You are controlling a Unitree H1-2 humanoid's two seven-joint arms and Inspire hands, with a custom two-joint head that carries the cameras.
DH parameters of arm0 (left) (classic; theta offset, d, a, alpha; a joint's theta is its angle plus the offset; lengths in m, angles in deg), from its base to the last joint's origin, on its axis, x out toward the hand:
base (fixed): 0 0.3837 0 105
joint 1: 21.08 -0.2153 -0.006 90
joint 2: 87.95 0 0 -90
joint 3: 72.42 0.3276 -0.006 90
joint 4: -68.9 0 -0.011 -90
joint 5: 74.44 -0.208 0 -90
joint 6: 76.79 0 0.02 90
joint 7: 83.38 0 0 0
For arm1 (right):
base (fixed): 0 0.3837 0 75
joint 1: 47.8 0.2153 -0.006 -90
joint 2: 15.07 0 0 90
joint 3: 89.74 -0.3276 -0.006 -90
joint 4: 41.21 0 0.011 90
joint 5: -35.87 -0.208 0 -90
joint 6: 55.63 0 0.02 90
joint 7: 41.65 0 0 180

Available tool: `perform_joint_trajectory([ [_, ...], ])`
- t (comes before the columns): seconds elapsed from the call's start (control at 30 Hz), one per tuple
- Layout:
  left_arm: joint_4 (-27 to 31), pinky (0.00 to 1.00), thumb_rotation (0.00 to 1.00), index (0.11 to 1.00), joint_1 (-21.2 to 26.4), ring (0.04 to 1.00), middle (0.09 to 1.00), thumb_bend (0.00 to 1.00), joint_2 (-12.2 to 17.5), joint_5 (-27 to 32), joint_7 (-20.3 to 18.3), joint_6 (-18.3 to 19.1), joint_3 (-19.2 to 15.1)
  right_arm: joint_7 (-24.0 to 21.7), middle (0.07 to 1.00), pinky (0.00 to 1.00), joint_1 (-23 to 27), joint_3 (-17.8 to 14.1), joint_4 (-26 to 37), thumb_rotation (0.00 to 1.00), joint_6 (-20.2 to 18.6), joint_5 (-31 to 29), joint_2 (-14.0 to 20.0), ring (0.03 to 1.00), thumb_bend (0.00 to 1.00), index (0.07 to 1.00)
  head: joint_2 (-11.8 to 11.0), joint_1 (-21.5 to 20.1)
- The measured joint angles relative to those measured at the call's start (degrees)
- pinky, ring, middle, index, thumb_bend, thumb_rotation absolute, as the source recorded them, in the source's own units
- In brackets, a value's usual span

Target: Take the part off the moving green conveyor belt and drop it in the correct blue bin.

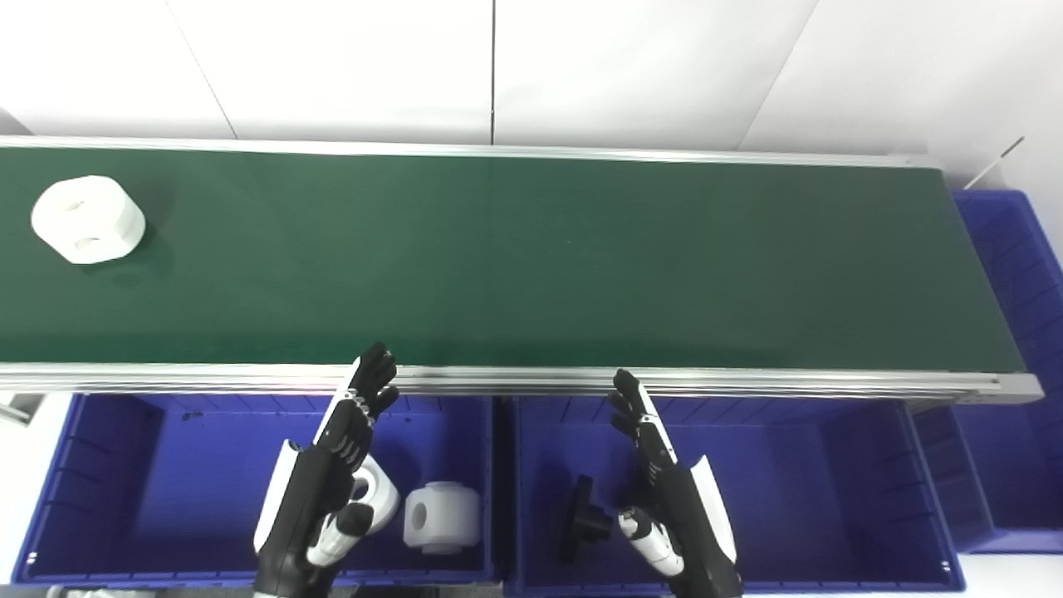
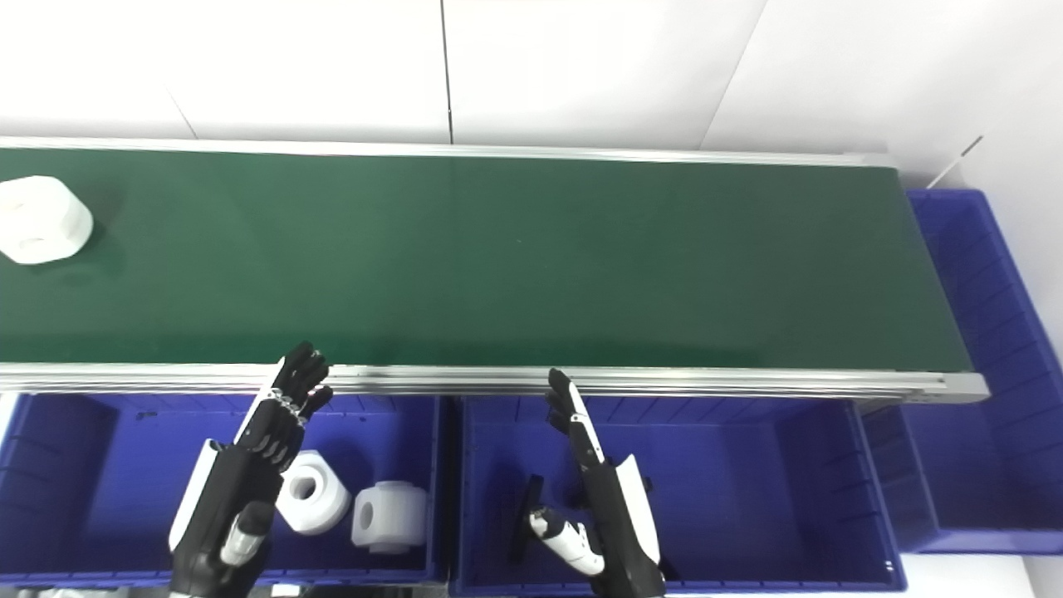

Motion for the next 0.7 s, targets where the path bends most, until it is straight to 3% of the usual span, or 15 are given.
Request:
perform_joint_trajectory([
  [0.17,-1.7,0.92,0.87,0.974,0.5,0.969,0.968,0.86,-0.9,0.0,0.4,0.0,-0.8,0.6,0.975,0.9,0.8,0.4,-0.9,1.0,0.0,0.0,-0.6,0.947,0.86,0.981,0.1,-0.4],
  [0.4,-1.9,0.92,0.88,0.981,0.6,0.962,0.964,0.83,-1.3,0.0,0.5,0.0,-1.0,1.1,0.974,0.9,1.4,0.3,-2.0,1.0,0.1,-2.1,-1.8,0.947,0.9,0.991,0.1,-0.3],
  [0.7,-1.9,0.91,0.87,0.964,0.6,0.957,0.957,0.88,-1.5,-0.1,0.5,0.0,-0.9,1.1,0.967,0.87,1.5,0.5,-2.0,1.0,0.1,-2.5,-1.1,0.929,0.86,0.985,-0.2,0.7],
])
